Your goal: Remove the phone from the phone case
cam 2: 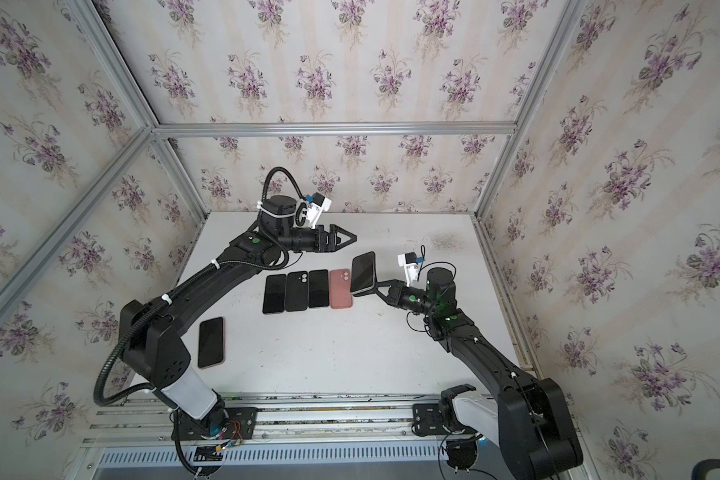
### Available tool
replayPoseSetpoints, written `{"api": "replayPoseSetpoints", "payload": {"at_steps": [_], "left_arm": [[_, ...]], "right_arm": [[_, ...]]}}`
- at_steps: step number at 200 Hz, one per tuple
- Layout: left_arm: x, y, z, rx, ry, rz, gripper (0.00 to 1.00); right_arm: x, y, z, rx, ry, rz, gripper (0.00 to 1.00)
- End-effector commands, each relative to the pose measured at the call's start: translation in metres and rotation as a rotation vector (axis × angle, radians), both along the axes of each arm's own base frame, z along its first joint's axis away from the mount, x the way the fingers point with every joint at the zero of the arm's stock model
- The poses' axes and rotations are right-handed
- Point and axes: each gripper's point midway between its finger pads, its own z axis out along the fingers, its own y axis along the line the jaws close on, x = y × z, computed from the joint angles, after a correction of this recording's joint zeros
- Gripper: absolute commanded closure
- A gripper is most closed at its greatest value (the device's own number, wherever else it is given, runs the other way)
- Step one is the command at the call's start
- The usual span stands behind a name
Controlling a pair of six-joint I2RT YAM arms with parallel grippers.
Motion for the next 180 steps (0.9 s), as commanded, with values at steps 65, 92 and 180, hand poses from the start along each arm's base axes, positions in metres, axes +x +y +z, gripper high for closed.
{"api": "replayPoseSetpoints", "payload": {"at_steps": [65, 92, 180], "left_arm": [[-0.069, -0.019, -0.058, 0.528, -0.351, -0.252, 0.13], [-0.069, -0.028, -0.069, 0.587, -0.370, -0.266, 0.20], [-0.040, -0.035, -0.086, 0.757, -0.434, -0.163, 0.44]], "right_arm": [[0.007, 0.004, 0.012, 0.057, -0.026, 0.006, 1.00], [0.006, 0.004, 0.012, 0.063, -0.021, 0.011, 1.00], [0.004, 0.005, 0.016, 0.093, -0.021, 0.017, 1.00]]}}
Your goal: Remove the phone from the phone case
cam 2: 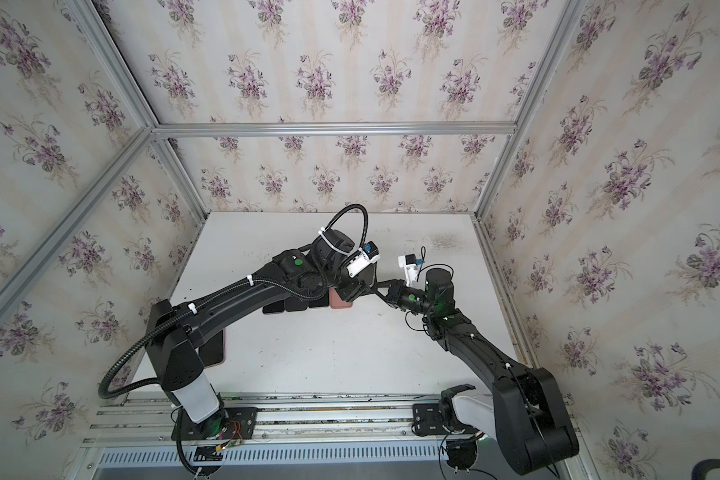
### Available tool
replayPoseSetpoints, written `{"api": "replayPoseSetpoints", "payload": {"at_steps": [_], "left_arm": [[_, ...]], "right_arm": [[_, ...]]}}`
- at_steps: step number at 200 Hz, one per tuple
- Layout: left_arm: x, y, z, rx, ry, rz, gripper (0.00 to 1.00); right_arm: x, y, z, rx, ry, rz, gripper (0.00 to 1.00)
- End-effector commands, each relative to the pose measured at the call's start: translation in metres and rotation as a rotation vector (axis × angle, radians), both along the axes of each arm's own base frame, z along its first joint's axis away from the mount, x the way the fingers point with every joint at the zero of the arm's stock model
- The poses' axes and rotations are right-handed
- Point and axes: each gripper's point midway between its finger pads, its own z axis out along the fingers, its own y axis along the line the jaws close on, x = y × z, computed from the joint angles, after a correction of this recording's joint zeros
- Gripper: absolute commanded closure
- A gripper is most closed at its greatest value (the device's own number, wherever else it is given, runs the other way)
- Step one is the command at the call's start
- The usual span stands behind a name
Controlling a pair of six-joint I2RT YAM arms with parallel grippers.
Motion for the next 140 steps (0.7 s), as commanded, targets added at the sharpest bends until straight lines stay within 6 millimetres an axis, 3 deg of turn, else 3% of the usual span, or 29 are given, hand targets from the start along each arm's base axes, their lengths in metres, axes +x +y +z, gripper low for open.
{"api": "replayPoseSetpoints", "payload": {"at_steps": [1, 10, 42, 85, 140], "left_arm": [[0.017, 0.007, 0.000, 0.058, -0.076, 0.063, 0.44], [0.020, 0.007, 0.000, 0.067, -0.087, 0.076, 0.44], [0.021, 0.004, 0.000, 0.077, -0.107, 0.087, 0.62], [0.008, -0.005, -0.014, 0.056, -0.062, 0.074, 0.84], [0.005, -0.002, -0.009, -0.001, -0.048, 0.131, 0.94]], "right_arm": [[-0.002, 0.004, 0.021, 0.039, -0.094, 0.031, 1.00], [-0.002, 0.004, 0.021, 0.043, -0.093, 0.030, 1.00], [-0.003, 0.004, 0.019, 0.046, -0.084, 0.029, 1.00], [-0.003, 0.004, 0.018, 0.050, -0.075, 0.029, 1.00], [-0.002, 0.003, 0.011, 0.032, -0.045, 0.025, 1.00]]}}
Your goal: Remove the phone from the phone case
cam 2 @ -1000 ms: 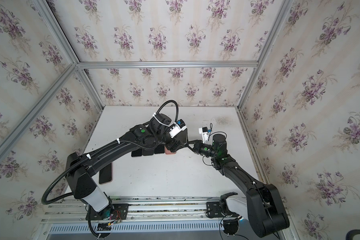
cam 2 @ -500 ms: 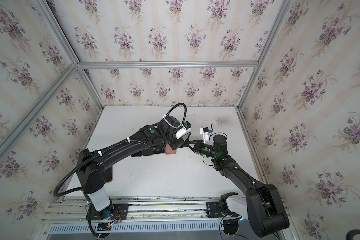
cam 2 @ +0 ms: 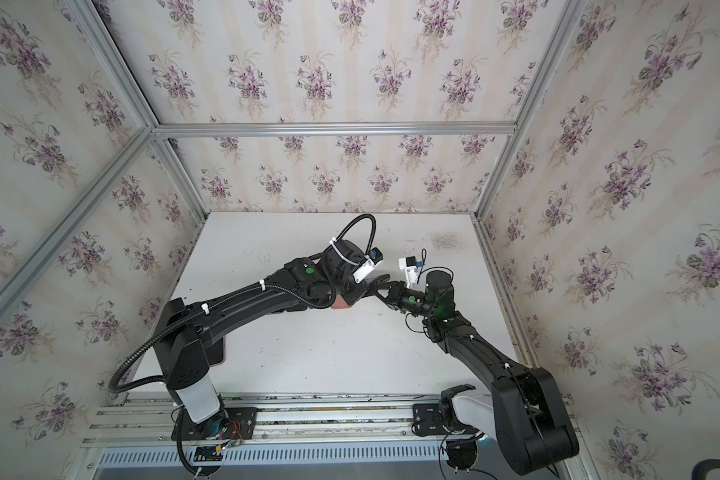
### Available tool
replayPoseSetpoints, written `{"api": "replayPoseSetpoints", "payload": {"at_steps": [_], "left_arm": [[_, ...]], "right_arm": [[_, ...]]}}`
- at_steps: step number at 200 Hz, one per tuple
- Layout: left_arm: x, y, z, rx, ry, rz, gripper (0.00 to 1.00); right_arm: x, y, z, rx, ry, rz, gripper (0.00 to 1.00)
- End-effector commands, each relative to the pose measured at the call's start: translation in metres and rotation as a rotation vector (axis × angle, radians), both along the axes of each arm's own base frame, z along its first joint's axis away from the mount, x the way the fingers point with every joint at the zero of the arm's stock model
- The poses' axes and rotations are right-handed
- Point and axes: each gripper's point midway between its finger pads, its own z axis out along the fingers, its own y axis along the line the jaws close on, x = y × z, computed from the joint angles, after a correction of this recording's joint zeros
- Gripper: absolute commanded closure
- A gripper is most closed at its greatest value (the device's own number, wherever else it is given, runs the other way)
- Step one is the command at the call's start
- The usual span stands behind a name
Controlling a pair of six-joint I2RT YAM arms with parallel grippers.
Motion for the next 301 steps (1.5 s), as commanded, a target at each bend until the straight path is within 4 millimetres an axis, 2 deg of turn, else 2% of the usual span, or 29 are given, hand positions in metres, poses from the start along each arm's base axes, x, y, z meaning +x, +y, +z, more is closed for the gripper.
{"api": "replayPoseSetpoints", "payload": {"at_steps": [1, 25, 44, 65, 99, 115, 150, 169, 218, 242, 301], "left_arm": [[0.003, 0.000, 0.011, -0.052, -0.011, 0.045, 0.94], [0.013, 0.016, 0.024, -0.026, -0.088, 0.126, 0.96], [0.018, 0.031, 0.035, 0.006, -0.158, 0.175, 0.97], [0.018, 0.043, 0.042, 0.048, -0.222, 0.202, 0.97], [0.018, 0.049, 0.038, 0.086, -0.260, 0.227, 0.97], [0.019, 0.043, 0.035, 0.102, -0.273, 0.218, 0.97], [0.025, 0.021, 0.006, 0.247, -0.330, 0.182, 0.97], [0.028, 0.008, -0.010, 0.321, -0.361, 0.165, 0.97], [0.035, -0.019, -0.029, 0.502, -0.482, 0.134, 0.96], [0.034, -0.028, -0.047, 0.588, -0.509, 0.098, 0.96], [0.030, -0.036, -0.091, 0.692, -0.490, 0.028, 0.95]], "right_arm": [[0.001, 0.003, 0.015, 0.010, -0.075, 0.025, 1.00], [0.002, -0.004, -0.008, -0.067, 0.022, 0.008, 1.00], [0.004, -0.017, -0.032, -0.133, 0.119, -0.022, 1.00], [0.008, -0.031, -0.047, -0.172, 0.194, -0.058, 1.00], [0.011, -0.048, -0.068, -0.282, 0.280, -0.075, 1.00], [0.015, -0.060, -0.075, -0.308, 0.318, -0.104, 1.00], [0.024, -0.095, -0.086, -0.398, 0.390, -0.149, 1.00], [0.031, -0.104, -0.085, -0.392, 0.394, -0.153, 1.00], [0.041, -0.106, -0.091, -0.354, 0.413, -0.146, 1.00], [0.042, -0.104, -0.094, -0.345, 0.417, -0.135, 1.00], [0.044, -0.113, -0.103, -0.375, 0.446, -0.120, 1.00]]}}
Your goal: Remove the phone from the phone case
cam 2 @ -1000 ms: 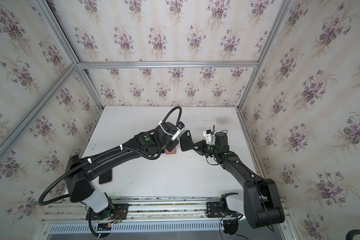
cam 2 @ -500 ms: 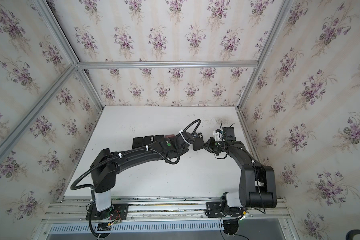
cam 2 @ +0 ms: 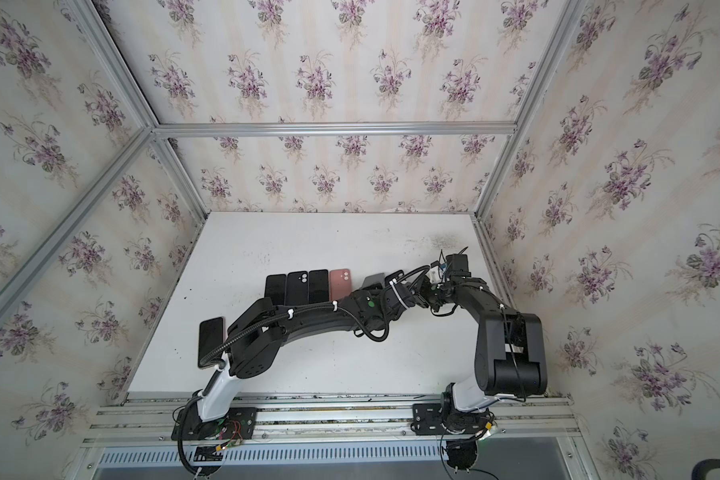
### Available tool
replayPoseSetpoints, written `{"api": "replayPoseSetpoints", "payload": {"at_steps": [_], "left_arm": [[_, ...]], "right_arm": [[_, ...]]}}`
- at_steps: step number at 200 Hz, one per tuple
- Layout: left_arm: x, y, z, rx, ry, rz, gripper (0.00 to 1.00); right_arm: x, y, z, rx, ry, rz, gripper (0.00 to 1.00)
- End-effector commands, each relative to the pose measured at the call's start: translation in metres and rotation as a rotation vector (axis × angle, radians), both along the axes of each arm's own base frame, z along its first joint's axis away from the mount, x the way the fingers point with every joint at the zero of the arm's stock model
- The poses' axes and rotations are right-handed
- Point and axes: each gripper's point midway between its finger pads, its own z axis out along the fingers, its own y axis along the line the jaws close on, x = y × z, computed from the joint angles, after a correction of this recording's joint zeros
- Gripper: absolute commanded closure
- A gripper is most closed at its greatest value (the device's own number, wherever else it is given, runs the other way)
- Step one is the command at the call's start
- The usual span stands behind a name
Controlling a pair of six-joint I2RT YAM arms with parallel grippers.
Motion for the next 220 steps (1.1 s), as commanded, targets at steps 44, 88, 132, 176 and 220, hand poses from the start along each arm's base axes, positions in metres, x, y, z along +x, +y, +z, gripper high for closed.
{"api": "replayPoseSetpoints", "payload": {"at_steps": [44, 88, 132, 176, 220], "left_arm": [[-0.001, 0.001, -0.026, 0.069, 0.018, 0.000, 0.95], [-0.004, 0.000, -0.039, 0.056, 0.051, 0.017, 0.88], [-0.005, -0.008, -0.050, 0.003, 0.084, 0.038, 0.73], [0.001, -0.006, -0.046, -0.056, 0.089, 0.077, 0.56], [0.006, 0.002, -0.029, -0.129, 0.087, 0.123, 0.25]], "right_arm": [[0.000, -0.019, -0.003, -0.082, 0.026, 0.018, 1.00], [0.000, -0.020, -0.005, -0.072, 0.033, 0.024, 1.00], [-0.001, -0.020, -0.008, -0.079, 0.040, 0.028, 1.00], [-0.003, -0.022, -0.013, -0.090, 0.052, 0.023, 1.00], [-0.003, -0.024, -0.020, -0.096, 0.061, 0.005, 1.00]]}}
